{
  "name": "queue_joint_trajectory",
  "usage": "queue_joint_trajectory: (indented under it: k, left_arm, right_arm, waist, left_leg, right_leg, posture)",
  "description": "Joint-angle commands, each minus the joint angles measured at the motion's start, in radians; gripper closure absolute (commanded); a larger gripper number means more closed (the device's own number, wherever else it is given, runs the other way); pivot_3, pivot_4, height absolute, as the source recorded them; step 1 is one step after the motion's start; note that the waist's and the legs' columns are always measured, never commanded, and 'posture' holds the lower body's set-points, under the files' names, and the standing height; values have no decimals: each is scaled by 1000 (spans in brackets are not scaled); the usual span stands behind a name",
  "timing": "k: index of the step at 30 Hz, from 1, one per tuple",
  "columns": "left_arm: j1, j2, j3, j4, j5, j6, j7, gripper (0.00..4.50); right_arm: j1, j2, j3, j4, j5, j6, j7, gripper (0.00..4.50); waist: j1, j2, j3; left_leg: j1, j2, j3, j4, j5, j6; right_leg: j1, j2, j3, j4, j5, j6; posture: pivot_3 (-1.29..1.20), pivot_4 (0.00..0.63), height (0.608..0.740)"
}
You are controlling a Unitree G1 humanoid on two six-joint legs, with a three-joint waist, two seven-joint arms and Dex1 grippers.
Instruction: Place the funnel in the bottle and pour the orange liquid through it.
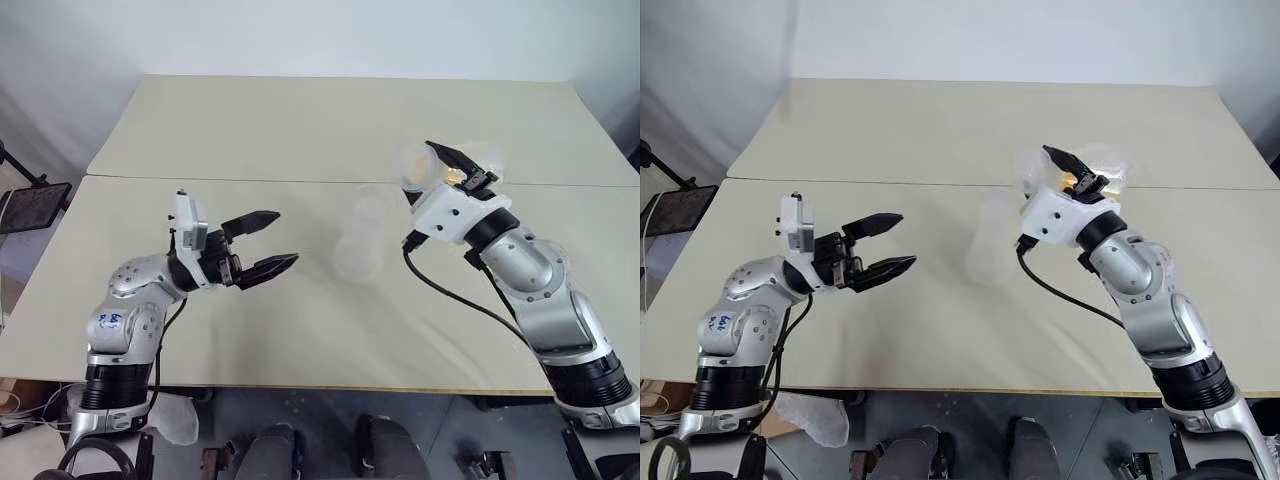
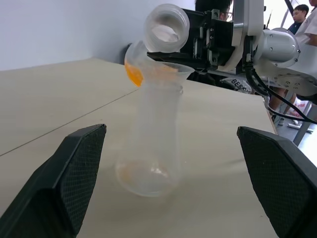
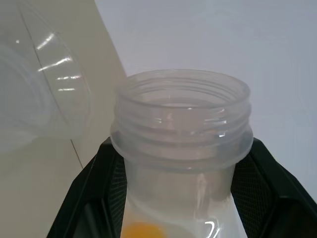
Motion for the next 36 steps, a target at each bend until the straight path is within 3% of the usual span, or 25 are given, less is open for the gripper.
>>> queue_joint_trajectory:
  k: [1, 13, 36]
  left_arm:
    - [-8, -1, 0, -33, -5, -26, 4, 0]
    - [-12, 2, -9, -28, 3, -45, 3, 0]
    - [6, -2, -12, -40, 15, -68, 13, 0]
  right_arm:
    - [-20, -14, -17, -23, -56, -58, -8, 2084]
    - [-17, -33, -7, 4, -278, -193, -52, 2084]
    - [-35, -36, -8, 88, -524, -322, -175, 2084]
  waist:
    - [0, 0, 0]
    - [-1, 0, 0]
    - [-1, 0, 0]
  left_leg:
    - [0, 0, 0, 0, 0, 0]
    - [0, 0, 0, 0, 0, 0]
    - [0, 0, 0, 0, 0, 0]
  right_leg:
    - [0, 0, 0, 0, 0, 0]
    - [0, 0, 0, 0, 0, 0]
    - [0, 0, 0, 0, 0, 0]
  posture:
    - [0, 150, 740]
    - [0, 150, 740]
    - [0, 150, 740]
